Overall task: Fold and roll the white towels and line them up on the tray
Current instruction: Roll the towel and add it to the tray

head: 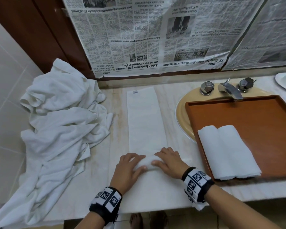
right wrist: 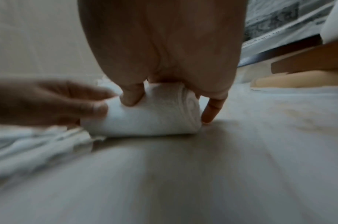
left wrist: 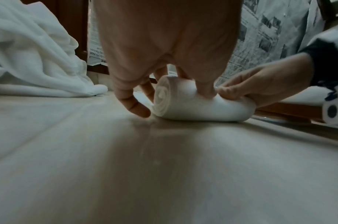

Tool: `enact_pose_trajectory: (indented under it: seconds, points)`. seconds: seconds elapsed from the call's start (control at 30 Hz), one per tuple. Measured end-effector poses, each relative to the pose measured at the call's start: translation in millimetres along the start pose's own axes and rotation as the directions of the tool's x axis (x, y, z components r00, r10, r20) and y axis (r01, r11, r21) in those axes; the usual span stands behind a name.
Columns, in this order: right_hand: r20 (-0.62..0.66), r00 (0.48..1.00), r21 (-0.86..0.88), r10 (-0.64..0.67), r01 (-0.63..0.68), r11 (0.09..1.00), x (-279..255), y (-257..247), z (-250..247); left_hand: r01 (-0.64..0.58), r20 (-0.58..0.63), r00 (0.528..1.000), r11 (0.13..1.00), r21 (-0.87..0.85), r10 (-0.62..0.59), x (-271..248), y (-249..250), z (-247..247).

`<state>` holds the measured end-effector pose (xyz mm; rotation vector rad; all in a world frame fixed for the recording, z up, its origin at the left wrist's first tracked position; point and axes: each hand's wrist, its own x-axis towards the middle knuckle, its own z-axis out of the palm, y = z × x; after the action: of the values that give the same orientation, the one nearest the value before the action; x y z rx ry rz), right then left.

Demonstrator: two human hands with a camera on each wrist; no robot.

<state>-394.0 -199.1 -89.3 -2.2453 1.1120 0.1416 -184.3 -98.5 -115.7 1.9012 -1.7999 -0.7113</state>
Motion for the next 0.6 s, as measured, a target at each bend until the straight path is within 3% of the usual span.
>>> enact_pose_trajectory:
  seconds: [0.1,0.2,0.27,0.47,0.6]
  points:
    - [0.035,0.998,-0.051,0.056,-0.054,0.997,1.4,-5.5,-3.5,0.043,0.008,0.999,0.999,-0.027,-0.043,4.7,-4.1,1.5]
    - [-0.251,0.966,-0.267,-0.061,-0.009,0.964,0.3,-11.6,7.3,0.098,0.034,0.995,0.993,-0.065,-0.096,13.0,-4.8,2.5]
    - [-0.325,0.938,-0.306,-0.119,0.014,0.952,-2.6,-13.8,15.8,0.134,0.038,0.991,0.986,-0.096,-0.131,20.9,-6.3,2.3]
    - [-0.145,0.984,-0.374,-0.1,0.039,0.927,-1.3,-10.3,19.3,0.156,0.047,0.987,0.983,-0.097,-0.152,24.8,5.5,0.0]
    - [-0.039,0.998,-0.345,-0.049,0.032,0.938,7.1,-14.3,4.3,0.055,0.023,0.998,0.998,0.035,-0.055,6.0,6.3,2.8]
